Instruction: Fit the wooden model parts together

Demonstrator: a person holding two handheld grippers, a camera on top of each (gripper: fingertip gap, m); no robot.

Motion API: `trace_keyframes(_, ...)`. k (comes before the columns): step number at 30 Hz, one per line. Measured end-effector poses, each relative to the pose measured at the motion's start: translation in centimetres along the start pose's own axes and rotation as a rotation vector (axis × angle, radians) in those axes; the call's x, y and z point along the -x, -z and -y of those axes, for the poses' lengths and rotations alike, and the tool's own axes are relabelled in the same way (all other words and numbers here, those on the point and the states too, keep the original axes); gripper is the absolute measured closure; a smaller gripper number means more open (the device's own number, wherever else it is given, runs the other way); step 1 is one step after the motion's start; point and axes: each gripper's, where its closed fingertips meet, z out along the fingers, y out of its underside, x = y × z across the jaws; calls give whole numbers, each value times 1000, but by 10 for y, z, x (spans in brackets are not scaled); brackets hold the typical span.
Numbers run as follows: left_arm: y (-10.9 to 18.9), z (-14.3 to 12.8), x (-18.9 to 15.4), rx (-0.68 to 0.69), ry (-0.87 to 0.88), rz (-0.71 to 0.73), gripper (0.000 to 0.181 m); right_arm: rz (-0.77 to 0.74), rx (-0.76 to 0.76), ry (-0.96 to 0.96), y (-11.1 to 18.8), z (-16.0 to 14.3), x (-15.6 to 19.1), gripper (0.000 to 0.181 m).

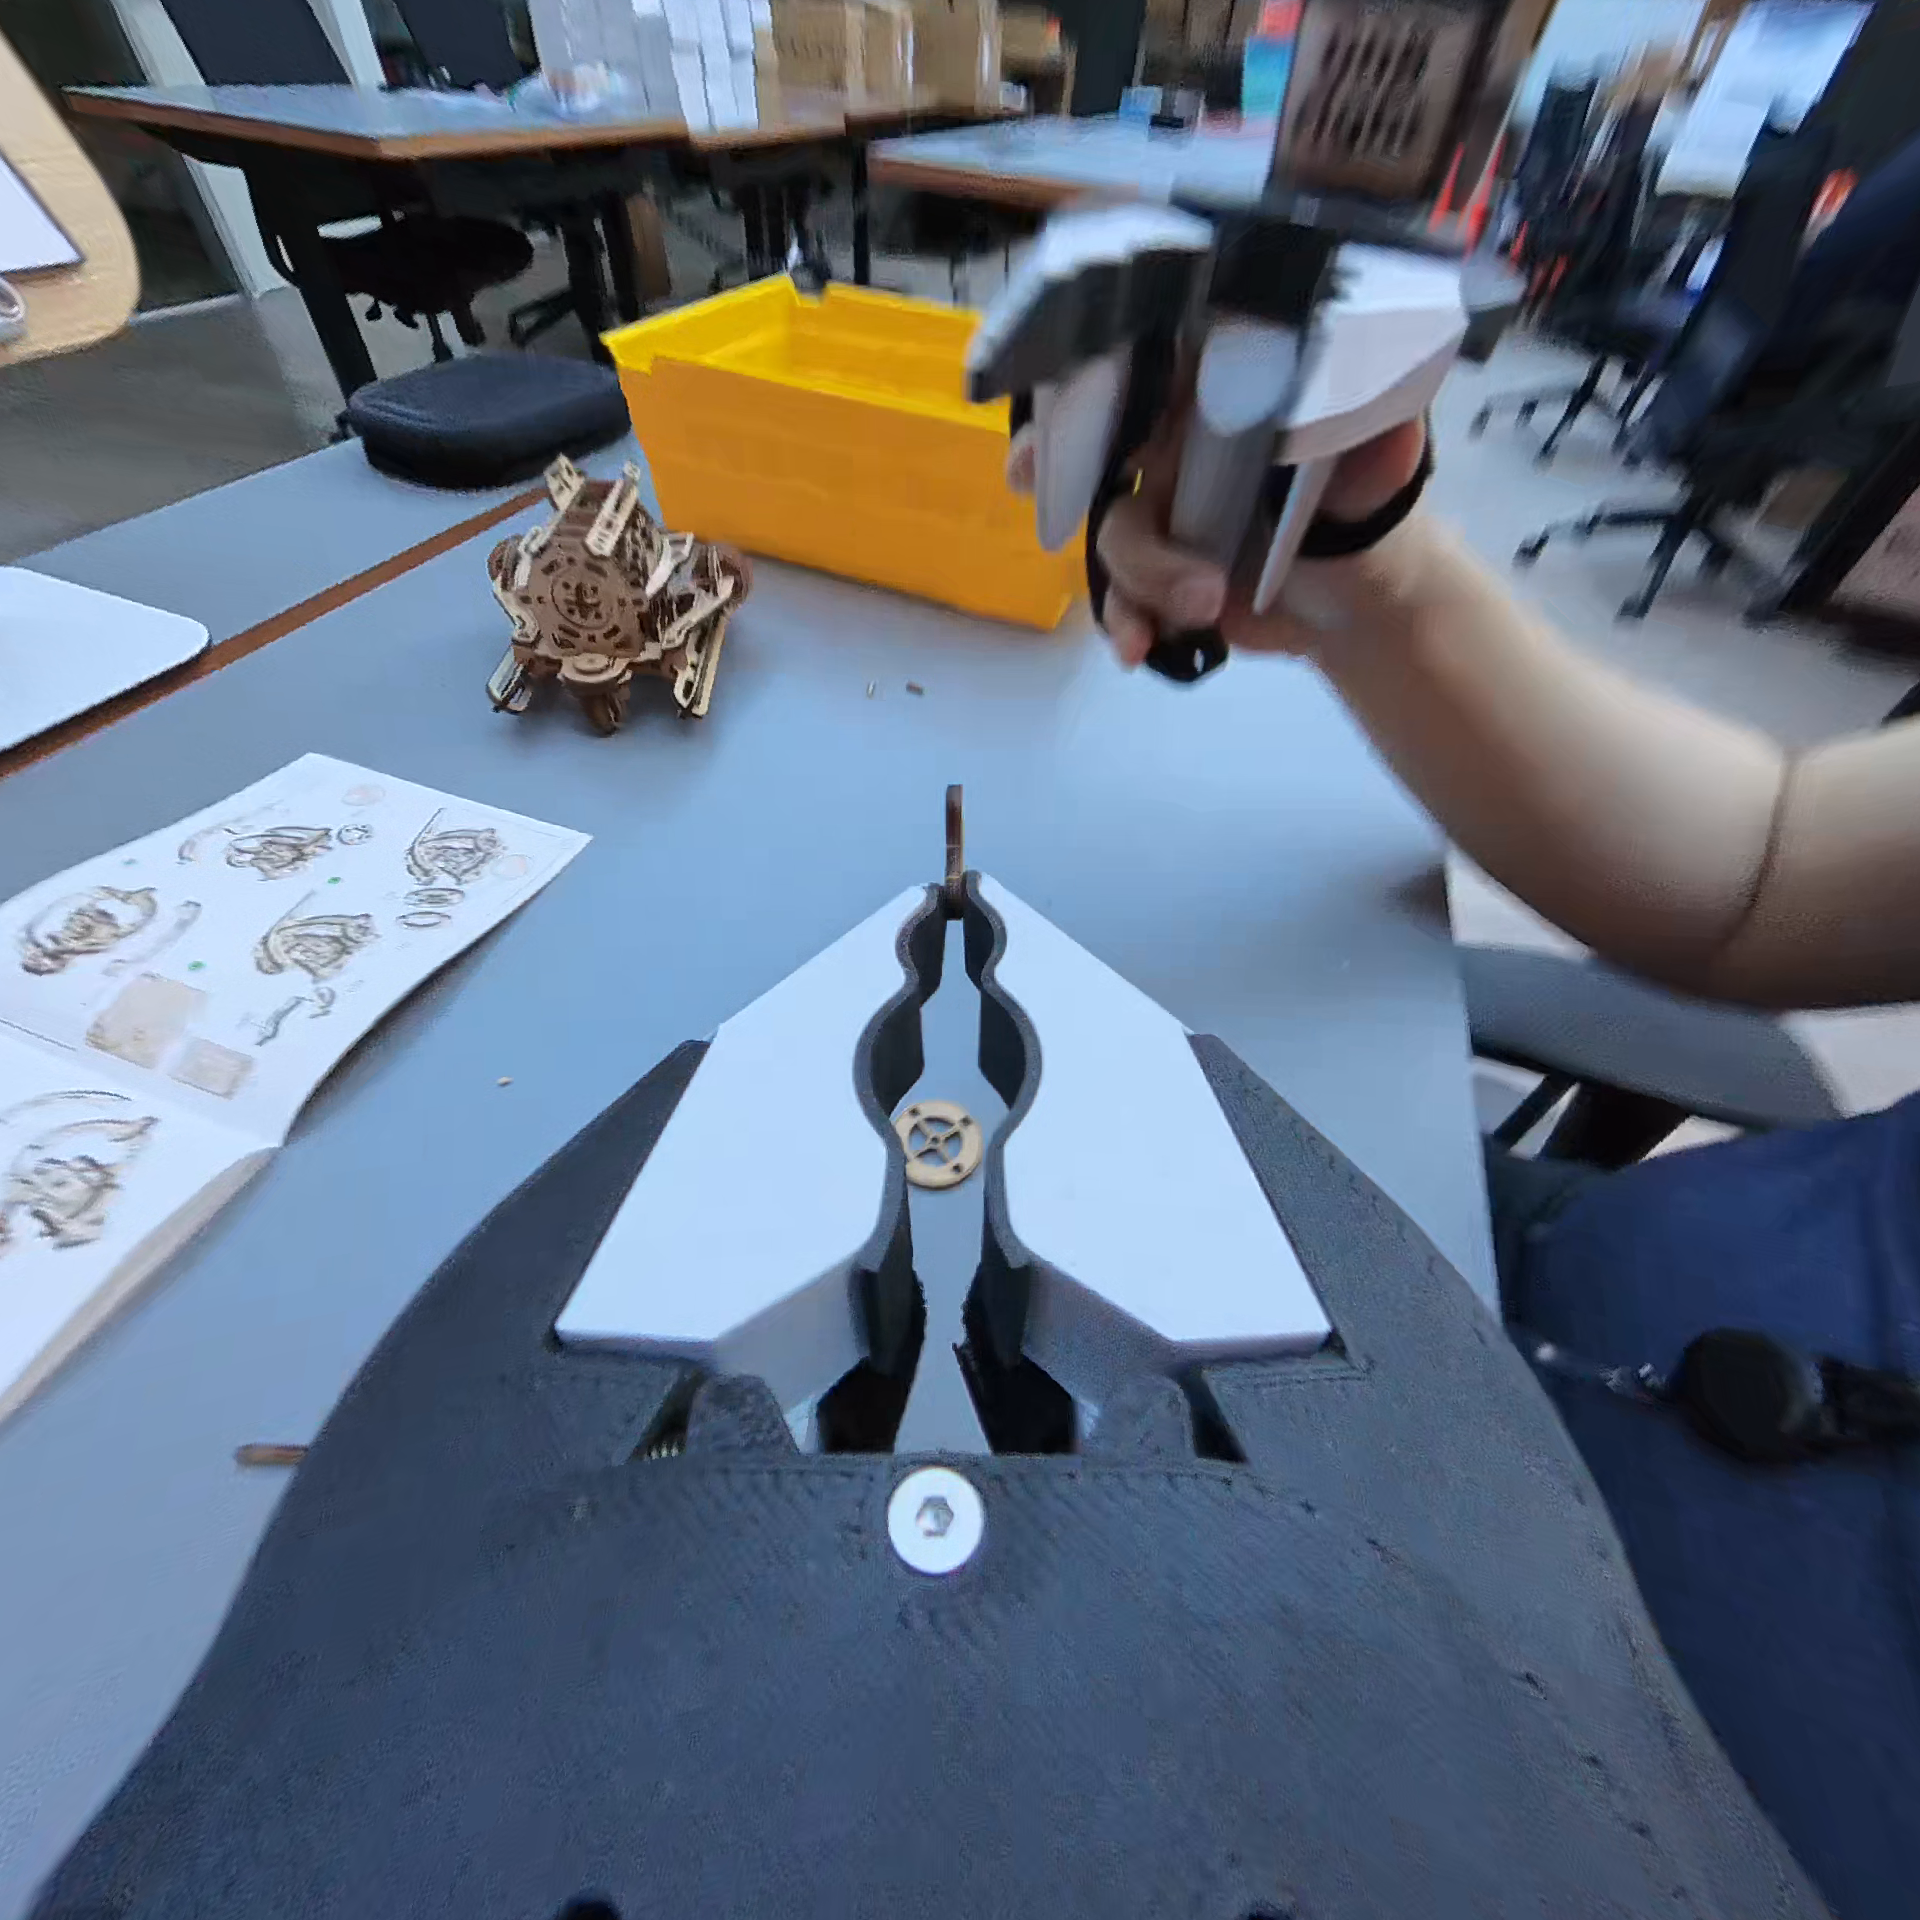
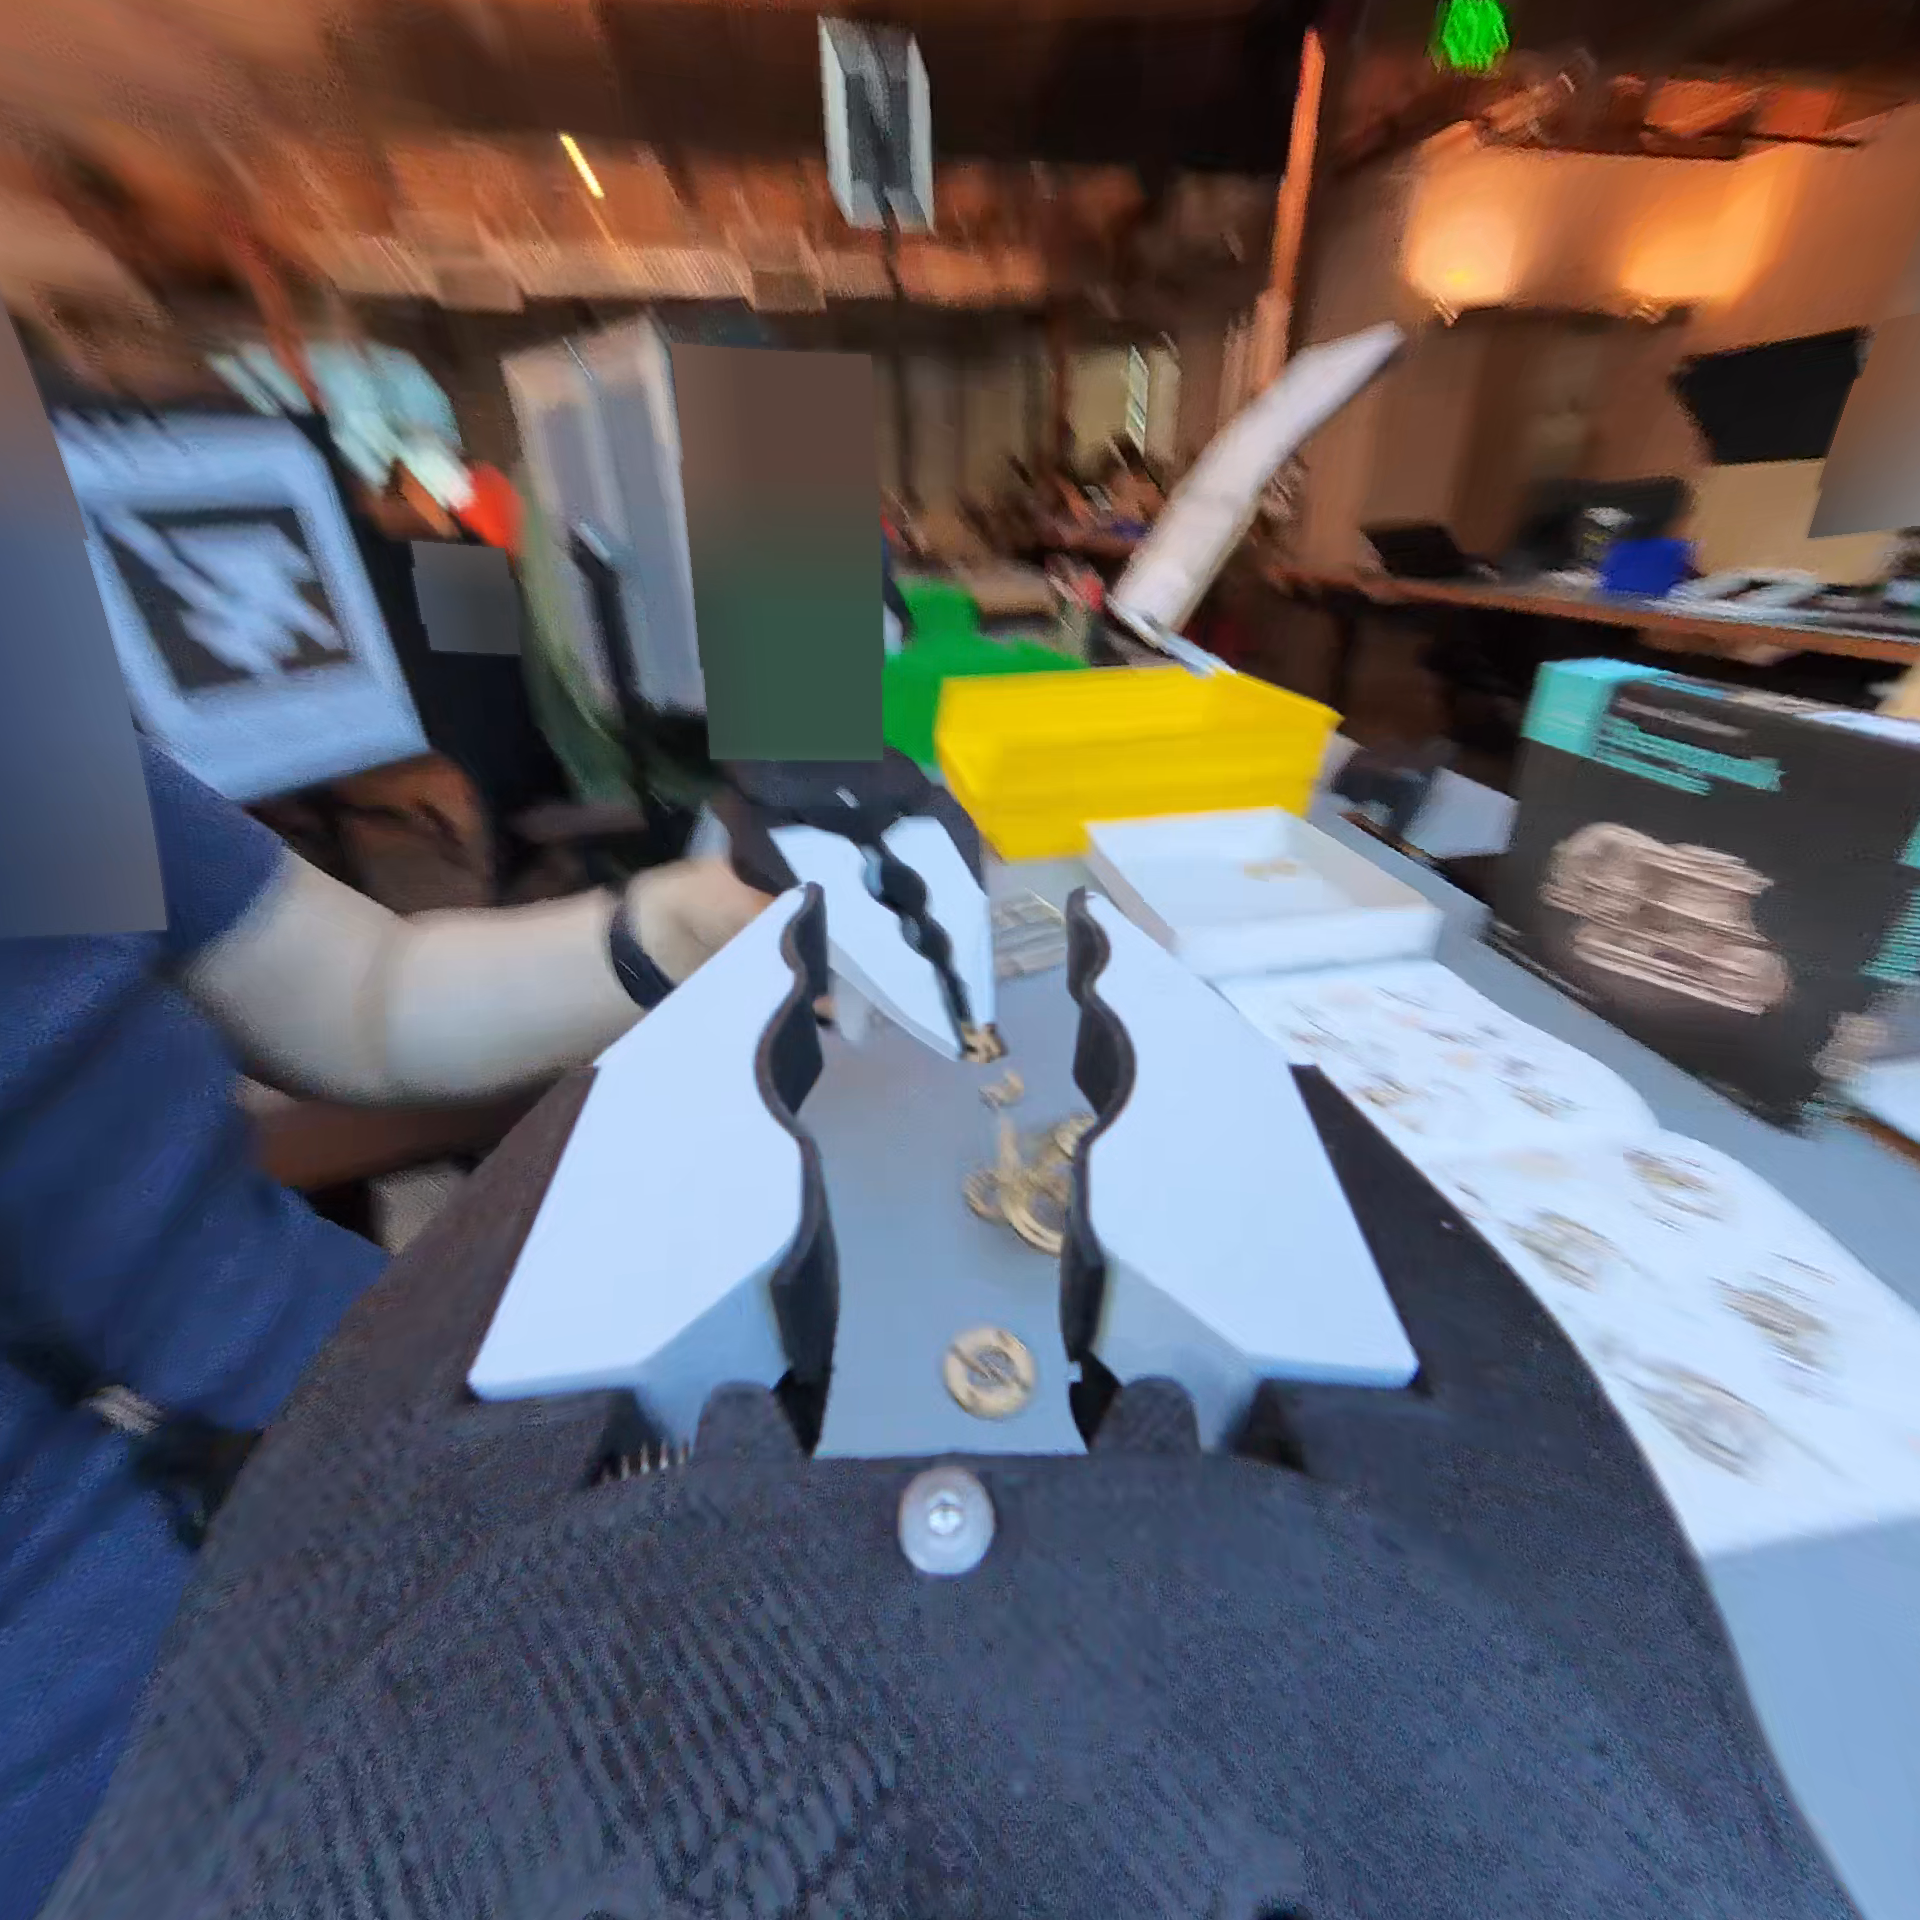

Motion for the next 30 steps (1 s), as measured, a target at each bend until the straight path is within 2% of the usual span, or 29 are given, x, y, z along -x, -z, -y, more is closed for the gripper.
trace_keyframes(1,3,4,-1,-49,56,-31,180,21,-74,-50,3,3,-4,150)
trace_keyframes(3,9,12,0,-139,151,-67,180,-33,-158,-113,1,-1,-23,181)
trace_keyframes(5,15,22,1,-226,206,-96,180,109,-226,-231,-7,2,-12,181)
trace_keyframes(6,18,26,3,-263,226,-96,180,148,-212,-274,-13,-1,-10,176)
trace_keyframes(7,21,30,3,-295,240,-99,181,148,-170,-299,-22,-8,-11,162)
trace_keyframes(8,23,33,3,-323,251,-112,181,156,-119,-306,-29,-17,-10,155)
trace_keyframes(11,24,38,-1,-353,275,-144,181,191,-87,-350,-46,-26,-6,163)
trace_keyframes(16,25,36,-4,-341,280,-163,181,190,-69,-341,-60,-31,-1,164)
trace_keyframes(17,24,35,-5,-332,276,-166,180,205,-75,-338,-60,-30,1,177)
trace_keyframes(19,25,33,-5,-324,273,-169,180,221,-70,-342,-61,-31,3,181)
trace_keyframes(22,24,26,-2,-282,251,-162,180,197,-32,-337,-61,-38,1,181)
trace_keyframes(23,27,24,0,-261,217,-149,170,178,-26,-353,-60,-40,-2,181)
trace_keyframes(25,35,10,11,-174,81,-54,128,111,1,-413,-52,-50,-16,181)
trace_keyframes(28,43,-31,41,79,-226,160,104,-12,35,-529,-34,-75,-46,181)
trace_keyframes(30,38,-56,51,223,-341,191,100,-57,34,-602,-25,-90,-60,181)
